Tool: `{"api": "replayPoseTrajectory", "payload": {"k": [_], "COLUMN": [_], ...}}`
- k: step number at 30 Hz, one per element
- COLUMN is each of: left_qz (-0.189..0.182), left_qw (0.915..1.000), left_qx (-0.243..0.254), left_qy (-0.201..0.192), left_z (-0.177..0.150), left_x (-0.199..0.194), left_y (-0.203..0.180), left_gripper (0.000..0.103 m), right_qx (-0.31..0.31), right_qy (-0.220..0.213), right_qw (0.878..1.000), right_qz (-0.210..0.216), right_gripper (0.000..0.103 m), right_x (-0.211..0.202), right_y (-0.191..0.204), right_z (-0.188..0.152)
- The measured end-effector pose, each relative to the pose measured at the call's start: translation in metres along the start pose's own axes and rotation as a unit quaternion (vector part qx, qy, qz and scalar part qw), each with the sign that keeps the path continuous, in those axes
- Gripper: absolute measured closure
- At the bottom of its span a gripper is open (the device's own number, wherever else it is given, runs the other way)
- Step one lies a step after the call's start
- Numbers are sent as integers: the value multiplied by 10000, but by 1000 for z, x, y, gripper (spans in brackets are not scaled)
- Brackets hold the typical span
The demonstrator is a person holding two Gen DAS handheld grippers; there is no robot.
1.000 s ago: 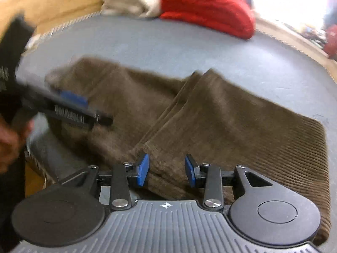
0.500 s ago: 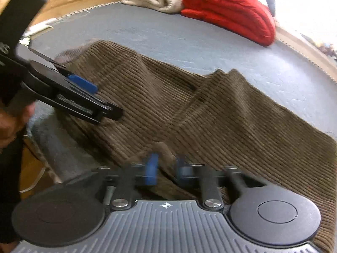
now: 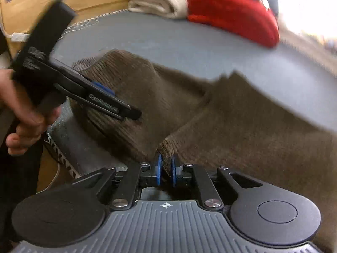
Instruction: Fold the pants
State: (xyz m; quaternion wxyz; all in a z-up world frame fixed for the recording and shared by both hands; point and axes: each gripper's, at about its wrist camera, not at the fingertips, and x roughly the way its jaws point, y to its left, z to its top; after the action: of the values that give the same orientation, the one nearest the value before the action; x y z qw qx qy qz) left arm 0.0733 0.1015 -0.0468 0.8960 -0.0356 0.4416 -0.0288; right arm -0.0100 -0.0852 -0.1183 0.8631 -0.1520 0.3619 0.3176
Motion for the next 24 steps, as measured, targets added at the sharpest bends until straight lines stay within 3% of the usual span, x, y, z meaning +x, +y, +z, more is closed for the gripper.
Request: {"api": "replayPoseTrajectory", "payload": {"k": [4, 9, 11, 13, 14, 17, 20, 21, 24], "left_qz": [-46, 54, 85, 77, 76, 69, -250, -363, -695], "left_qw": [9999, 10000, 9999, 9999, 9999, 9994, 9972, 9964, 9941], "left_qx": [-91, 77, 139, 109, 73, -80, -231, -280, -361], "left_qy": [5, 8, -5, -35, -58, -323, -660, -713, -751], "left_z": [2, 1, 0, -1, -1, 3, 11, 16, 33], "left_x": [0, 2, 2, 2, 1, -9, -21, -21, -17], "left_y": [4, -2, -4, -4, -3, 1, 3, 2, -6], "left_gripper": [27, 25, 25, 25, 27, 37, 60, 64, 66], "right_qx": [337, 777, 1188, 1402, 1484, 1895, 2276, 2448, 3154], "right_qy": [-378, -673, -466, 303, 420, 78, -681, -824, -604], "right_qw": [9985, 9940, 9905, 9886, 9874, 9812, 9685, 9608, 9307], "right_qz": [201, -371, -509, -465, -344, -347, -746, -1003, -1750], "right_gripper": [84, 84, 84, 84, 84, 84, 82, 81, 81], "right_x": [-24, -34, -26, -6, -4, -26, -60, -65, -67], "right_y": [-6, -25, -39, -50, -54, -69, -91, -100, -136], "right_z": [8, 5, 0, -12, -19, -17, -22, -27, -50]}}
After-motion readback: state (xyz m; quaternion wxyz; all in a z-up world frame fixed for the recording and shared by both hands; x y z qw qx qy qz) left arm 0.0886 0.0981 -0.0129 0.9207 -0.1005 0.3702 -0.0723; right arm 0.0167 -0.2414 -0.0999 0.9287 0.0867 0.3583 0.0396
